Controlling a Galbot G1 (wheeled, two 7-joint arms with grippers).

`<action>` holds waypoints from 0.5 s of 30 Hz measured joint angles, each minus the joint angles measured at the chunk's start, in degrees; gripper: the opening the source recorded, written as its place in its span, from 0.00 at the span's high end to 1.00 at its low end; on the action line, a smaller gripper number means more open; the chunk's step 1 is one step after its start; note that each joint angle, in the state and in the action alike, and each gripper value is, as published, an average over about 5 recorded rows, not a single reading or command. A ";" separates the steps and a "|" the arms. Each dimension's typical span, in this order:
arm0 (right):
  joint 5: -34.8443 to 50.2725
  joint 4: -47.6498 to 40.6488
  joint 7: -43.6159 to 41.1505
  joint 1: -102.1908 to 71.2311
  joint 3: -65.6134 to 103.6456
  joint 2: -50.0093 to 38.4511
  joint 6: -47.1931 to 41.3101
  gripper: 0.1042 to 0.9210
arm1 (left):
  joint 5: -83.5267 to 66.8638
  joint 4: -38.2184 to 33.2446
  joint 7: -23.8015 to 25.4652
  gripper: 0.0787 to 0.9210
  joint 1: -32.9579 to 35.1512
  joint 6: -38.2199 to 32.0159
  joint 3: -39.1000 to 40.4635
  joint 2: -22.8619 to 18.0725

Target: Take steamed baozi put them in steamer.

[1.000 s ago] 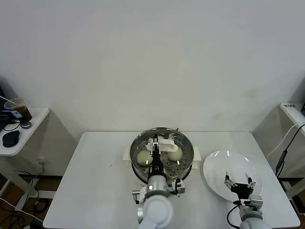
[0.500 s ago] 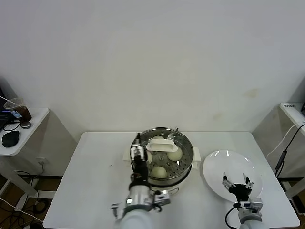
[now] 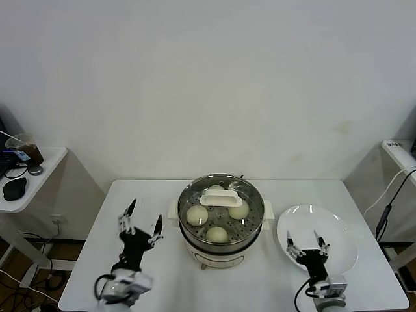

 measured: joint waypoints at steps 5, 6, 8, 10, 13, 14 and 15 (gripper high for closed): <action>-1.41 1.09 -0.08 -1.22 -0.82 0.97 -0.10 0.12 | -12.74 2.64 -2.13 0.12 4.39 -4.67 -5.04 -0.91; -1.52 1.26 0.02 -1.49 -0.83 1.09 -0.21 0.12 | -14.69 3.04 -2.42 0.12 5.06 -4.82 -5.89 -1.03; -1.66 1.67 0.19 -2.07 -0.73 1.42 -0.46 0.12 | -18.45 3.70 -2.94 0.12 6.32 -4.73 -7.40 -1.12; -1.83 2.15 0.25 -2.67 -0.41 1.88 -0.60 0.12 | -21.88 4.06 -3.35 0.12 7.50 -4.53 -8.48 -1.19; -2.18 2.97 0.18 -3.60 0.34 2.56 -0.71 0.12 | -26.32 4.45 -3.90 0.12 8.93 -4.66 -9.43 -1.42; -2.30 3.22 0.13 -3.87 0.60 2.72 -0.78 0.12 | -27.59 4.56 -4.06 0.12 9.34 -4.82 -9.61 -1.49; -2.42 3.46 0.05 -4.12 0.85 2.83 -0.89 0.12 | -28.75 4.64 -4.16 0.12 9.73 -5.05 -9.72 -1.52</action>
